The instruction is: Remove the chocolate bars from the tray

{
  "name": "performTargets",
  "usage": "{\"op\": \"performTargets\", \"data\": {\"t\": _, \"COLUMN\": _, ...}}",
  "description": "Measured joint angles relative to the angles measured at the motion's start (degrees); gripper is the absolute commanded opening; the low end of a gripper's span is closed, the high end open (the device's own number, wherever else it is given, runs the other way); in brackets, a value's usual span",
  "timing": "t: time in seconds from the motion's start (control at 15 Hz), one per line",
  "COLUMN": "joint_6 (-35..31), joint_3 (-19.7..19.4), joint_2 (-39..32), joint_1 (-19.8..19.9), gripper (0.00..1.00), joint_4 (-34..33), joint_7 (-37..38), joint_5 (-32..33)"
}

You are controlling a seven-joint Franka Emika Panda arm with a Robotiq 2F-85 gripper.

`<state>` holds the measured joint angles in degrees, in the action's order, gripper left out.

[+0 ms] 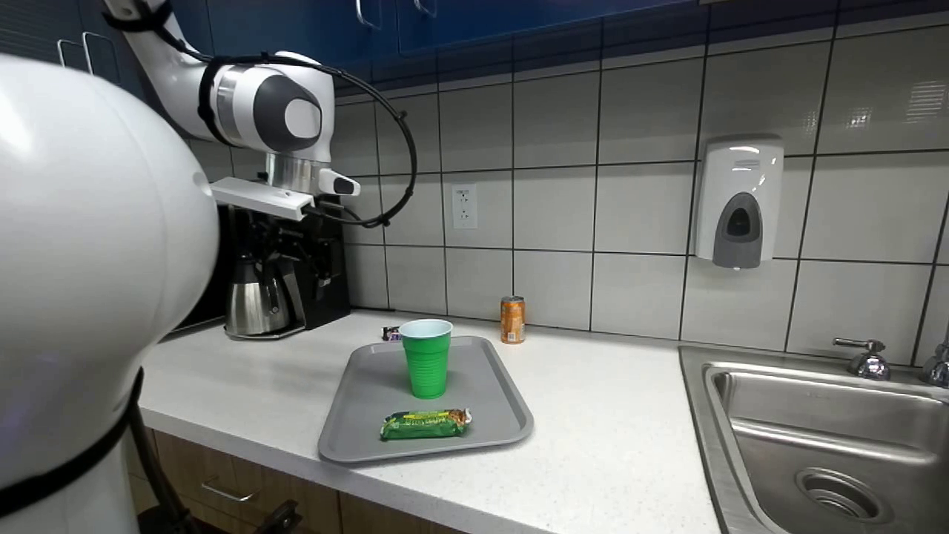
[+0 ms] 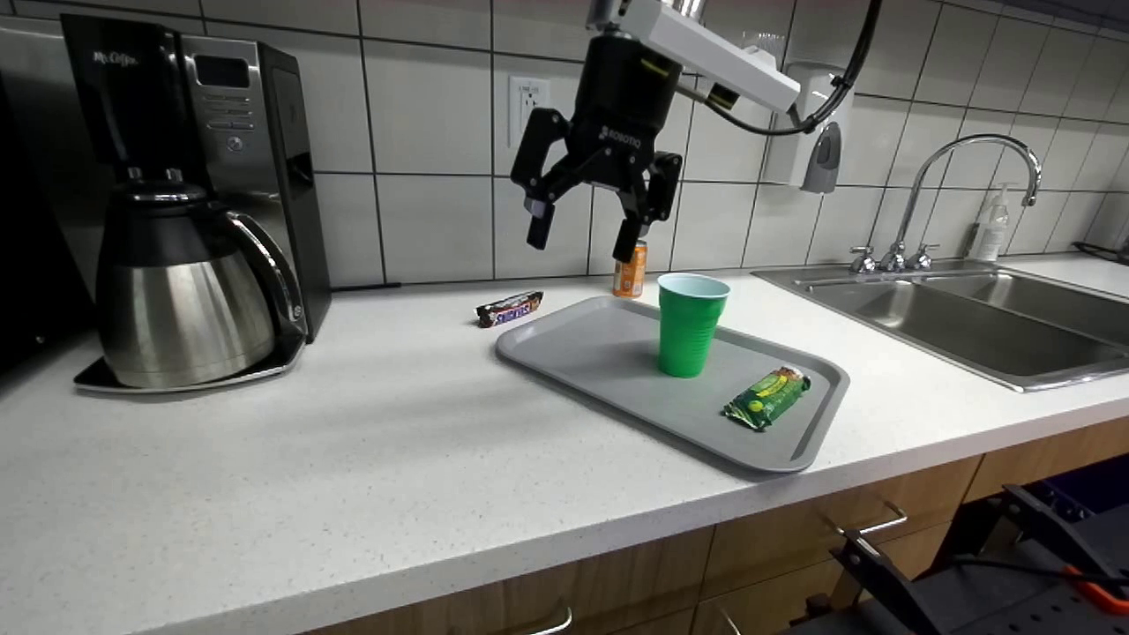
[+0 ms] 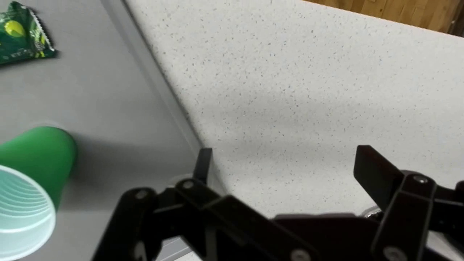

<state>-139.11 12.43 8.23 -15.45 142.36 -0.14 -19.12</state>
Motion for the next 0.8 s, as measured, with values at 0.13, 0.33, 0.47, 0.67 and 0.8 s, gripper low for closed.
{"op": "performTargets", "data": {"t": 0.13, "joint_6": -0.2, "joint_3": -0.6, "joint_2": 1.0, "joint_1": 0.3, "gripper": 1.0, "joint_4": 1.3, "joint_7": 0.2, "joint_5": 0.1}}
{"op": "performTargets", "data": {"t": 0.33, "joint_6": -0.4, "joint_3": -1.4, "joint_2": 2.3, "joint_1": 1.1, "gripper": 1.0, "joint_4": 3.0, "joint_7": 0.9, "joint_5": 0.6}}
{"op": "performTargets", "data": {"t": 0.47, "joint_6": -0.6, "joint_3": -1.8, "joint_2": 3.0, "joint_1": 1.8, "gripper": 1.0, "joint_4": 3.9, "joint_7": 2.3, "joint_5": 1.9}}
{"op": "performTargets", "data": {"t": 0.67, "joint_6": -0.9, "joint_3": -2.0, "joint_2": 4.1, "joint_1": 3.0, "gripper": 1.0, "joint_4": 5.1, "joint_7": 5.0, "joint_5": 4.2}}
{"op": "performTargets", "data": {"t": 0.8, "joint_6": -1.1, "joint_3": -2.0, "joint_2": 4.7, "joint_1": 3.9, "gripper": 1.0, "joint_4": 5.9, "joint_7": 7.0, "joint_5": 5.8}}
